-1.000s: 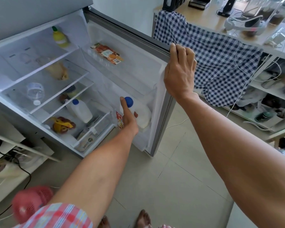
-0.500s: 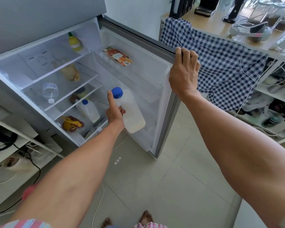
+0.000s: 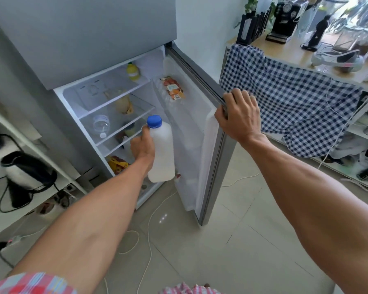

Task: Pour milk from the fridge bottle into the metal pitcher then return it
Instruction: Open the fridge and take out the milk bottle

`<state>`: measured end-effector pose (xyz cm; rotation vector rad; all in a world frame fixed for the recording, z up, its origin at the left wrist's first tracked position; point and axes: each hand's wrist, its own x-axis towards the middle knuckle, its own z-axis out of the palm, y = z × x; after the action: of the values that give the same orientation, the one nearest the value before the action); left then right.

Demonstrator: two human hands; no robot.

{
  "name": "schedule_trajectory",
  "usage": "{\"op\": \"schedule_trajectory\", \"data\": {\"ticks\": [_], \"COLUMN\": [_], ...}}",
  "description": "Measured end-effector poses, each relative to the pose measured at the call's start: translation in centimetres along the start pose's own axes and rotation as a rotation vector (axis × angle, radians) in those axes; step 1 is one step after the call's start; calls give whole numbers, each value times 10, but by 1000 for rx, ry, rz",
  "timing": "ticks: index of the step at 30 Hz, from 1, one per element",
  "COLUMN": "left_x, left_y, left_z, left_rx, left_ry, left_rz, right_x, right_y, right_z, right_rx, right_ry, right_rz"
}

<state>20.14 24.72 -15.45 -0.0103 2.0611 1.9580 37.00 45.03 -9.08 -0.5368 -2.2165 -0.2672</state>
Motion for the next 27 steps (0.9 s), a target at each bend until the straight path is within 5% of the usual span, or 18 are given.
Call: {"op": "schedule_trajectory", "data": {"ticks": [14,27], "left_x": [54,82], "left_y": [39,72], "left_z": [-165,-224], "left_rx": [24,-93], "left_ry": [251,501], "left_rz": [86,64], "right_x": [21,63], "right_y": [-196,-300], "right_z": [27,98], "right_rx": [338,623], "right_ry": [-101,-366], "right_rz": [-74,-326]}}
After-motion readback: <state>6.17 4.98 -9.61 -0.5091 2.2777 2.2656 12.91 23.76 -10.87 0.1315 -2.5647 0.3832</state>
